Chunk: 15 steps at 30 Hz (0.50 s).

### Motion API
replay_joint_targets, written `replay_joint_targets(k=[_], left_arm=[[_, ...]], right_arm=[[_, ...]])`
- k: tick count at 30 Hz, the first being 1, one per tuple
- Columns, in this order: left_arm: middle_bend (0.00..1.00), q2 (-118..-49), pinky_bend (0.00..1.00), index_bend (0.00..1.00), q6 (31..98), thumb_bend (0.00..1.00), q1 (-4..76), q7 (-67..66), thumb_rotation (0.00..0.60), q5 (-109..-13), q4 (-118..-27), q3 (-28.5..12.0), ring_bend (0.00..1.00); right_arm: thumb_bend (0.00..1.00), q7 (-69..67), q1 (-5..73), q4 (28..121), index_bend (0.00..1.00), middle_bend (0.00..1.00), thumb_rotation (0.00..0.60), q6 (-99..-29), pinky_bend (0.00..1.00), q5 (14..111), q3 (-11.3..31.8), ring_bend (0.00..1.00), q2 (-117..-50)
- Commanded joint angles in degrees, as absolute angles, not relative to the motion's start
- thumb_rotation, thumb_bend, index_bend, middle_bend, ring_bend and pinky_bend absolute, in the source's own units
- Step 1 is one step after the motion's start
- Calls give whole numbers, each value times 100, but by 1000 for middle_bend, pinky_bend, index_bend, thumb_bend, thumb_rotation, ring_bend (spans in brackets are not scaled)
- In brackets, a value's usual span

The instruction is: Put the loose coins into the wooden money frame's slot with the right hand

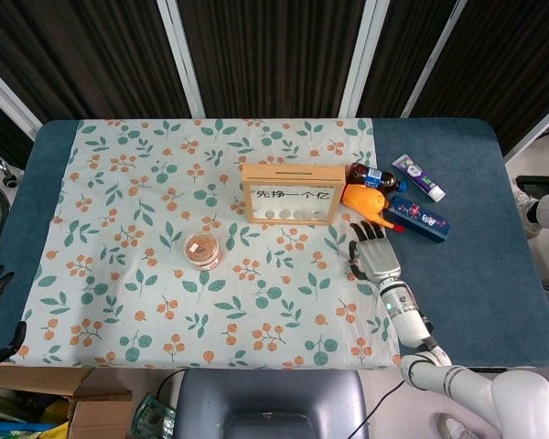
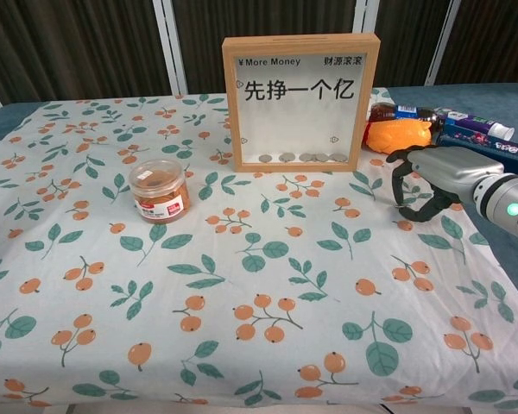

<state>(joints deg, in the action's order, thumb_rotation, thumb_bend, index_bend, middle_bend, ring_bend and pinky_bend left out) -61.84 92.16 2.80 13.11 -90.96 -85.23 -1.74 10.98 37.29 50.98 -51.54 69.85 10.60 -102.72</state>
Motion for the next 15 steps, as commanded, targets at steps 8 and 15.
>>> replay_joint_targets(k=[8, 15], left_arm=[[0, -6177, 0, 0, 9212, 448, 282, 1328, 600, -9105, -8528, -172, 0], [0, -6179, 0, 0, 9215, 447, 285, 1345, 600, -9109, -8517, -175, 0]], right_arm=[[530, 1044, 3733, 5094, 681, 205, 600, -5186, 105, 7014, 1079, 37, -10265], [603, 1071, 3751, 5089, 705, 223, 600, -5196, 111, 7033, 1080, 49, -10280]])
